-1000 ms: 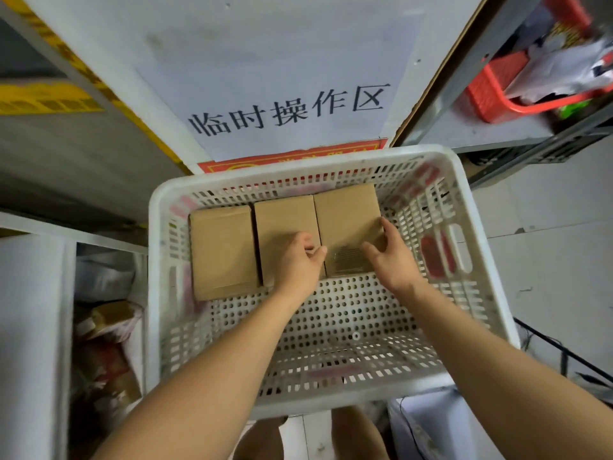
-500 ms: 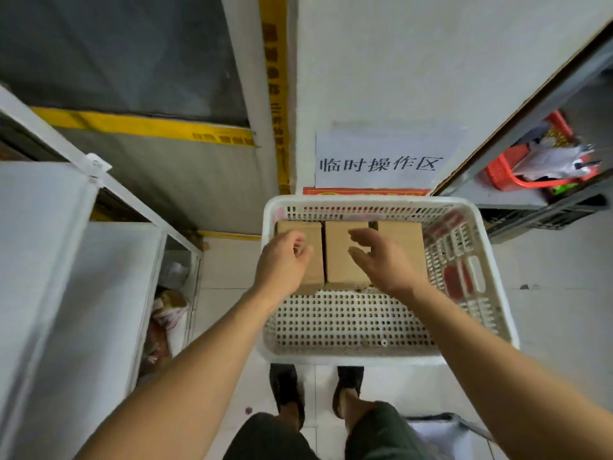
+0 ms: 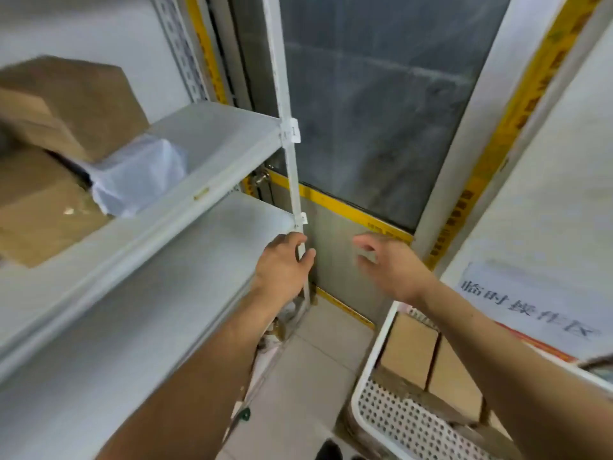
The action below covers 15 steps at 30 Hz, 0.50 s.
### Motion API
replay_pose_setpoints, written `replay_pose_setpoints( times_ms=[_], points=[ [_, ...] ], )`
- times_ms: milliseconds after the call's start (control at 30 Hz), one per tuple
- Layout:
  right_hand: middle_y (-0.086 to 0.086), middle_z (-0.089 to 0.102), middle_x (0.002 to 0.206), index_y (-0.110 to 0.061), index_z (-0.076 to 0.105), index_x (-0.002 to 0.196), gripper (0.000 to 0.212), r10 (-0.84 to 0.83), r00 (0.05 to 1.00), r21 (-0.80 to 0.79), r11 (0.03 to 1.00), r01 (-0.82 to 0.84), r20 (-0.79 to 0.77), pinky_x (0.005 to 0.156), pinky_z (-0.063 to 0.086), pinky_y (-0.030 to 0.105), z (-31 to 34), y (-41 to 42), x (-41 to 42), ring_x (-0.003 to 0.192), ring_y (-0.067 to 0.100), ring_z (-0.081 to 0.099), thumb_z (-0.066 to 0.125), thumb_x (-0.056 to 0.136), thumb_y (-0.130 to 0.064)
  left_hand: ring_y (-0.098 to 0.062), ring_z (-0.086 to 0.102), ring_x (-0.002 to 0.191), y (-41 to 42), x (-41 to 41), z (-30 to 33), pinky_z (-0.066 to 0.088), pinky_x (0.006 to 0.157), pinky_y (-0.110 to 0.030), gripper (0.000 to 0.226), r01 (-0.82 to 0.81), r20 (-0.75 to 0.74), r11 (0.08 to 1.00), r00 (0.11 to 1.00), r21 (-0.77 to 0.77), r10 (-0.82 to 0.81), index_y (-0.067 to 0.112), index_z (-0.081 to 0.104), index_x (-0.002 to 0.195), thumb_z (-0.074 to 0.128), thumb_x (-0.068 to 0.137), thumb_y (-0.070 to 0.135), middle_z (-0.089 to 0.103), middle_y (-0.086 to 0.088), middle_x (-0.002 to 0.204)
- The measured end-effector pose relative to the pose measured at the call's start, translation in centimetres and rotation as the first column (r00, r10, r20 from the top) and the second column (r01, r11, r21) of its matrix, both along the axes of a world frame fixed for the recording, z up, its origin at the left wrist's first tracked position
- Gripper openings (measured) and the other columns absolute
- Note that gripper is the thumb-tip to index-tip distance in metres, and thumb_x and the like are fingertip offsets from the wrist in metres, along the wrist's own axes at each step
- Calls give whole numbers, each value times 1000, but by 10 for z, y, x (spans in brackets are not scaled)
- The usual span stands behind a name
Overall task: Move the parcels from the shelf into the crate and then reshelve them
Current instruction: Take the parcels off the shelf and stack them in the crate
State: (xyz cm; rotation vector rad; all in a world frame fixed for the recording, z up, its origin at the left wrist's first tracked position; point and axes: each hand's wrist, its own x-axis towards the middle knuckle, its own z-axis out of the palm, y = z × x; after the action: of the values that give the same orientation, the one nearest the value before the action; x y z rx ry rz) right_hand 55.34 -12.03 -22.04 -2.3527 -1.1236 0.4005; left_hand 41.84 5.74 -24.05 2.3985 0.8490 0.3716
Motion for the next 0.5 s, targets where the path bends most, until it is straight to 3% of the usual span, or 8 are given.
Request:
replay_pose_setpoints(
  times_ms=[233,500],
  points=[
    [-11,62,142,-31,55,149,43,330,944,117,937,-330,19,97,46,25,62,95,-60,124,13,61,59,106,-35,-30,62,125,34,-118,74,49,102,-38,43,-351,97,927,935,135,340,16,63,139,64,102,38,65,-8,139],
    [-6,66,140,-23,58,146,46,688,724,272,687,-674,55,108,47,29,115,179,-186,130,12,60,68,102,-28,-27,61,121,17,-276,130,52,98,-38,43,-669,233,702,744,245,627,18,64,138,65,101,39,66,-6,135]
  ],
)
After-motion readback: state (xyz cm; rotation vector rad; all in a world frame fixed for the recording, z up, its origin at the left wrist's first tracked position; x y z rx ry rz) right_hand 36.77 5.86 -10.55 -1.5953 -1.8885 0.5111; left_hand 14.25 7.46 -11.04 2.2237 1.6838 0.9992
